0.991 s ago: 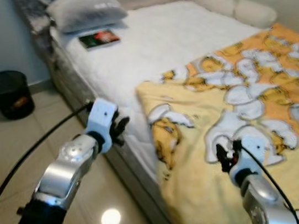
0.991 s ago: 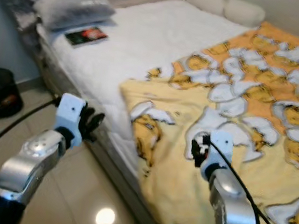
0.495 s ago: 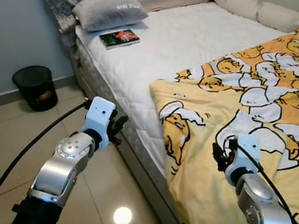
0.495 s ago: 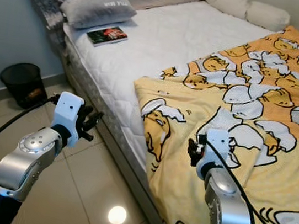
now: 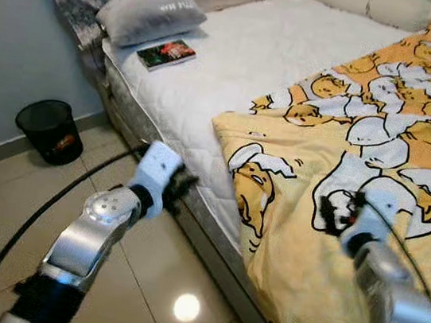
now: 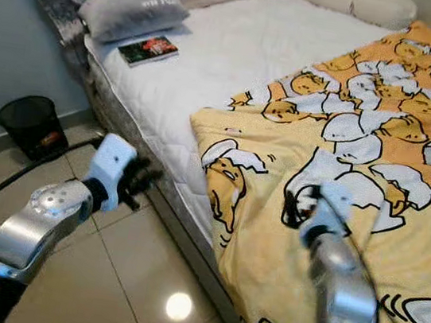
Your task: Clean up the room
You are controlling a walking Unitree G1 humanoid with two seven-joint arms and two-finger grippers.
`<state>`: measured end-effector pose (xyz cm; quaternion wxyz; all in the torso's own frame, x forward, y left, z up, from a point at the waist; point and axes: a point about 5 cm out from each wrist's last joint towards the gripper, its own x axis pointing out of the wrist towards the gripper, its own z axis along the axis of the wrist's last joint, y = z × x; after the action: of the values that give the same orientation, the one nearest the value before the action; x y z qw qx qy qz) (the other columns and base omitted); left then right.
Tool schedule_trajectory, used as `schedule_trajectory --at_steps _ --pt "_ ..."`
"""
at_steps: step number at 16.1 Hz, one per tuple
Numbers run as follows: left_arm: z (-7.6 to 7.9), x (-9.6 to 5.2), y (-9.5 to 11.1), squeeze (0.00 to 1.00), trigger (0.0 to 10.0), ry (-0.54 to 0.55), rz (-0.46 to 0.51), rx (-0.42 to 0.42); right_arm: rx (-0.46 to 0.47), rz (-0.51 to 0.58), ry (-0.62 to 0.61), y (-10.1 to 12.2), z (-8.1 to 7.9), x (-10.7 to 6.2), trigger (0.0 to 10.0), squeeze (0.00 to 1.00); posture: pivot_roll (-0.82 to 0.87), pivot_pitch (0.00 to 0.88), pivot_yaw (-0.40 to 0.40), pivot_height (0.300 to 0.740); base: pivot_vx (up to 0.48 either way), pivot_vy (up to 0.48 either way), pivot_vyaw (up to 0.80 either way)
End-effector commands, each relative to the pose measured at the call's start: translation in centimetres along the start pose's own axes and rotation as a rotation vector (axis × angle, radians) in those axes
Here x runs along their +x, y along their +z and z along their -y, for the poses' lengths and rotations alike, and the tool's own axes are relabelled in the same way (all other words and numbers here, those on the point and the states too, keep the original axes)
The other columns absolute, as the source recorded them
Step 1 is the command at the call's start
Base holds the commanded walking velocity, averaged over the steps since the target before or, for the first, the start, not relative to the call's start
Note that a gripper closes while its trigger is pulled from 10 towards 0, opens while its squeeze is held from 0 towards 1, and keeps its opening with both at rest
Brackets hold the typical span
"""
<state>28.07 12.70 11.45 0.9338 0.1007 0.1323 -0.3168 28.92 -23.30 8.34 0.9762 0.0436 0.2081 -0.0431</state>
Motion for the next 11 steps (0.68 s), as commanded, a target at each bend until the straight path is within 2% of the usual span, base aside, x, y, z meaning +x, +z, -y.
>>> schedule_trajectory --at_steps 1,4,6,8,9,11 --pt "1.2 -0.5 -0.2 0.00 10.0 -0.120 -0.009 -0.002 0.029 -0.013 -0.030 -0.2 1.3 0.8 10.0 1.00 -0.01 0.000 0.076 0.740 0.000 0.000 0.00" --pt "2.4 -1.2 -0.3 0.00 10.0 -0.267 -0.025 -0.025 0.064 -0.063 -0.128 -0.6 3.4 2.1 10.0 1.00 -0.02 0.000 0.093 0.740 0.000 0.000 0.00" --pt "3.6 -2.1 0.3 0.00 10.0 -0.461 -0.030 -0.043 0.185 -0.128 -0.231 -1.9 5.2 3.0 10.0 1.00 -0.02 0.000 0.123 0.740 0.000 0.000 0.00" --pt "3.8 -2.6 0.8 0.00 10.0 -0.543 -0.032 -0.034 0.207 -0.142 -0.241 -2.4 5.6 3.2 10.0 1.00 0.00 0.000 0.131 0.740 0.000 0.000 0.00" --pt "3.6 -2.9 1.1 0.00 10.0 -0.590 -0.049 0.006 0.238 -0.147 -0.271 -2.8 6.2 3.1 10.0 1.00 0.02 0.000 0.133 0.740 0.000 0.000 0.00" --pt "3.3 -3.3 1.2 0.00 10.0 -0.607 -0.069 0.034 0.273 -0.140 -0.303 -2.9 6.7 3.1 10.0 1.00 0.04 0.000 0.137 0.740 0.000 0.000 0.00"
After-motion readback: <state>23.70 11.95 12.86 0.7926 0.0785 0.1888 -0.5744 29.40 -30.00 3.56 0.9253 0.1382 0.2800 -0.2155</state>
